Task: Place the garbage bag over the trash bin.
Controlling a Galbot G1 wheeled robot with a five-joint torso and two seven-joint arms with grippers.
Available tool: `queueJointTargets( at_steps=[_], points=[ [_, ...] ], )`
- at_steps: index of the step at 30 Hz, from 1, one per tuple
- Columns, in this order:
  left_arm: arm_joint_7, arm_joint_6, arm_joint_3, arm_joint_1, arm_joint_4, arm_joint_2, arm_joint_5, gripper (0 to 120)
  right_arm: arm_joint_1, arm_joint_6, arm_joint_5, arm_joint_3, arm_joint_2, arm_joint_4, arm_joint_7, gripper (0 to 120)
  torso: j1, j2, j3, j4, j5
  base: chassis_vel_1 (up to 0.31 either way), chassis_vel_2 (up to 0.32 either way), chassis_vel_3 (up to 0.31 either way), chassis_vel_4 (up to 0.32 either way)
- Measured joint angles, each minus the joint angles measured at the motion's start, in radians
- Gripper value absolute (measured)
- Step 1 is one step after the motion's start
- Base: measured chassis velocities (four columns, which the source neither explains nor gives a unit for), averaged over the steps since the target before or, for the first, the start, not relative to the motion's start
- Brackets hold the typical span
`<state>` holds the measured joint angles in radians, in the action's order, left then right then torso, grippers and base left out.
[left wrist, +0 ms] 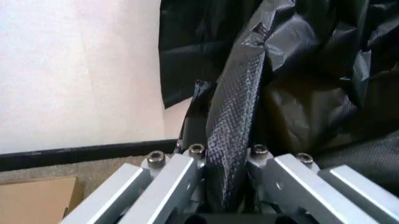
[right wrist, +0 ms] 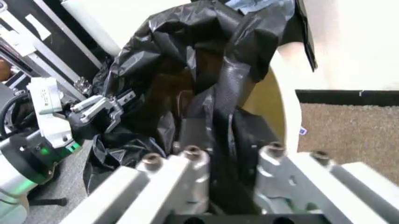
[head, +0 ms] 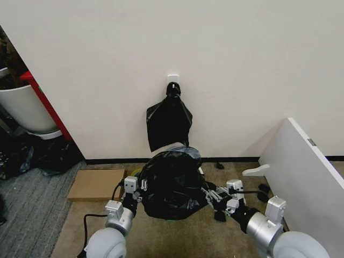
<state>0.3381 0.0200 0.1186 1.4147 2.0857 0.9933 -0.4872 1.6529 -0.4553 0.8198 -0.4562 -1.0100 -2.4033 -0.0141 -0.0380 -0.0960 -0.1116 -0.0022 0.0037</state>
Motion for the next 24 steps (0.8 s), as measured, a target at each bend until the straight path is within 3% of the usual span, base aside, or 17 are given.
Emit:
queueJointTargets(
  at_steps=[3,24],
  points=[
    [0.000,0.000,0.001,-0.002,0.001,0.003,0.000,1,-0.001,0.006,-0.001,0.008,-0.001,0.000,0.007,0,0.000,0.000,0.000,-0.0001,-0.0001,0.000,0.000,0.000,0.000],
    [-0.006,-0.034,0.005,0.004,-0.009,0.018,-0.024,1,-0.005,0.002,0.006,-0.070,-0.054,0.063,0.129,0,0.000,0.000,0.000,0.0000,0.0000,0.000,0.000,0.000,0.000]
  ],
)
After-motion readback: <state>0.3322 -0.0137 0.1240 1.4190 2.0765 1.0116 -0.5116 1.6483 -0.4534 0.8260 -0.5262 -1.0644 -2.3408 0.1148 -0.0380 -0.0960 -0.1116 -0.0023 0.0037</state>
